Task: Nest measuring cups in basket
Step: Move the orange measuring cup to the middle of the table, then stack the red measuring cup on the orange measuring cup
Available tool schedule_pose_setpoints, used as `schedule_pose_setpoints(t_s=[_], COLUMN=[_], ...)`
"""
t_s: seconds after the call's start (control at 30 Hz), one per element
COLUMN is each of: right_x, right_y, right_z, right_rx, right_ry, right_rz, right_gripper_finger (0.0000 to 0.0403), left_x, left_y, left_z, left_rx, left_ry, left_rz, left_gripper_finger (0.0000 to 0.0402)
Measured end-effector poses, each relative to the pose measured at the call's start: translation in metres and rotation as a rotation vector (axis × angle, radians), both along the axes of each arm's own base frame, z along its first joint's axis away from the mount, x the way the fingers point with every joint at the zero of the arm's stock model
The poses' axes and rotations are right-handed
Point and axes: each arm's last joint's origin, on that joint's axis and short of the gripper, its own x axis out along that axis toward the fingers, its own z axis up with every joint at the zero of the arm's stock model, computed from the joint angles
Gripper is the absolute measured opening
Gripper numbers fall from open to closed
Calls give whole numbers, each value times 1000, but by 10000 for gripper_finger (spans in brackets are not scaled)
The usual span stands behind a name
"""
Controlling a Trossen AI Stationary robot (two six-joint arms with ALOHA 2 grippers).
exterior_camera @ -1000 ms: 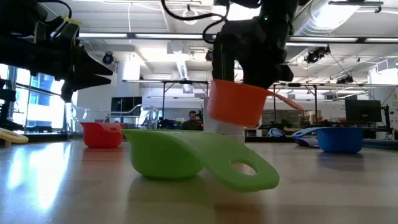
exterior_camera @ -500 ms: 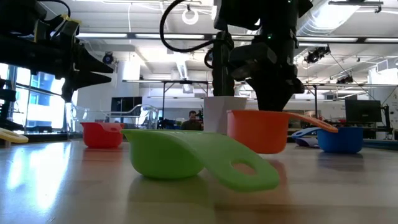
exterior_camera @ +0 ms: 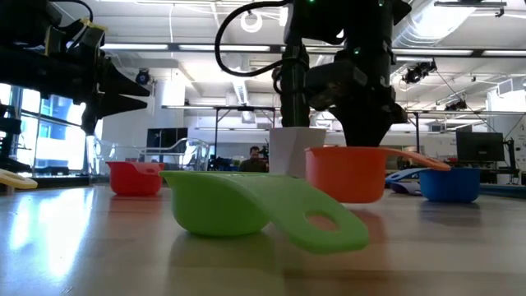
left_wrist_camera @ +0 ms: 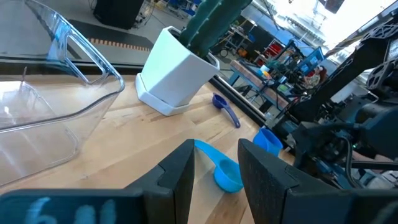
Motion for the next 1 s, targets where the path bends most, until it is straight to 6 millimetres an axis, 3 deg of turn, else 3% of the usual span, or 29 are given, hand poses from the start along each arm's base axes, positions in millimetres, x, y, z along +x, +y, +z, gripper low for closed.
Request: schedule_pose_setpoints(t_s=[0.73,1.0], right_x=[-1,0], right_y=[0,0], right_z=[-7,-7], right_rx=[6,9], right_ry=[43,43], right_rz=[-21,-38], right_gripper_finger=[13,61], left_x=[0,0], left_y=[0,0], left_z=[0,0], left_rx=[0,-2], left_ry=[5,5], left_rz=[2,-8], left_gripper_finger=[115,115])
